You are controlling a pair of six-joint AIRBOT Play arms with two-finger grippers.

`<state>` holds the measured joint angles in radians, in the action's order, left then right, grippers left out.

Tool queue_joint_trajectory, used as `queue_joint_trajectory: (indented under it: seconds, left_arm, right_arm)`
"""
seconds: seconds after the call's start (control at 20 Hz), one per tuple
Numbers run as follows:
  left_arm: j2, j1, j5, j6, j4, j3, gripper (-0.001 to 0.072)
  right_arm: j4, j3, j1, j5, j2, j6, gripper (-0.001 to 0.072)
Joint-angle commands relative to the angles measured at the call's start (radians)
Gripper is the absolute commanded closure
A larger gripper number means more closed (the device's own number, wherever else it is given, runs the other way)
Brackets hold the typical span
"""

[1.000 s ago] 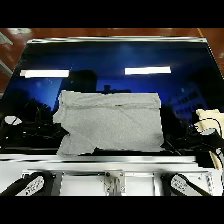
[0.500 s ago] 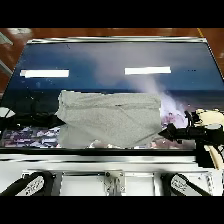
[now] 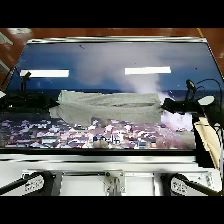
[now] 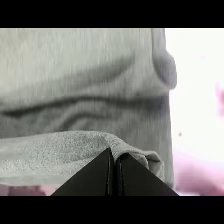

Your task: Fold the shirts.

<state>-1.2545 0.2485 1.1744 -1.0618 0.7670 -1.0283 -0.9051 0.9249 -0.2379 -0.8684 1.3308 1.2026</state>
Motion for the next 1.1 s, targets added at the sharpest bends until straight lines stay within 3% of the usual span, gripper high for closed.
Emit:
queue_joint_trajectory:
  seconds: [0.0,0.25,0.55,0.7,0.9,0.95,1.0,1.05]
  left_arm:
    - [-0.135,0.002,-0.004,0.000,-0.071,-0.124,0.0678]
    - [-0.333,0.009,-0.003,-0.035,-0.095,-0.304,0.0678]
    - [-0.467,0.014,-0.021,-0.013,-0.184,-0.402,0.0678]
    - [-0.522,0.027,-0.009,-0.075,-0.158,-0.402,0.0678]
    - [-0.564,0.027,-0.004,-0.132,-0.135,-0.402,0.0675]
    - [-0.567,0.027,-0.003,-0.133,-0.135,-0.402,0.0629]
    - [-0.568,0.027,-0.003,-0.133,-0.139,-0.402,0.0478]
    - [-0.568,0.027,0.005,-0.132,-0.151,-0.404,0.0267]
  right_arm:
    - [-0.020,0.117,0.024,0.051,0.093,0.053,0.0657]
    - [-0.014,0.196,0.072,0.114,0.204,0.053,0.0657]
    - [-0.049,0.270,0.172,0.264,0.293,0.067,0.0657]
    - [-0.059,0.270,0.171,0.247,0.314,0.081,0.0657]
    - [-0.206,0.269,0.171,0.133,0.334,0.153,0.0657]
    - [-0.229,0.270,0.171,0.109,0.333,0.152,0.0654]
    - [-0.228,0.270,0.171,0.106,0.333,0.149,0.0575]
    - [-0.218,0.270,0.171,0.108,0.331,0.150,0.0299]
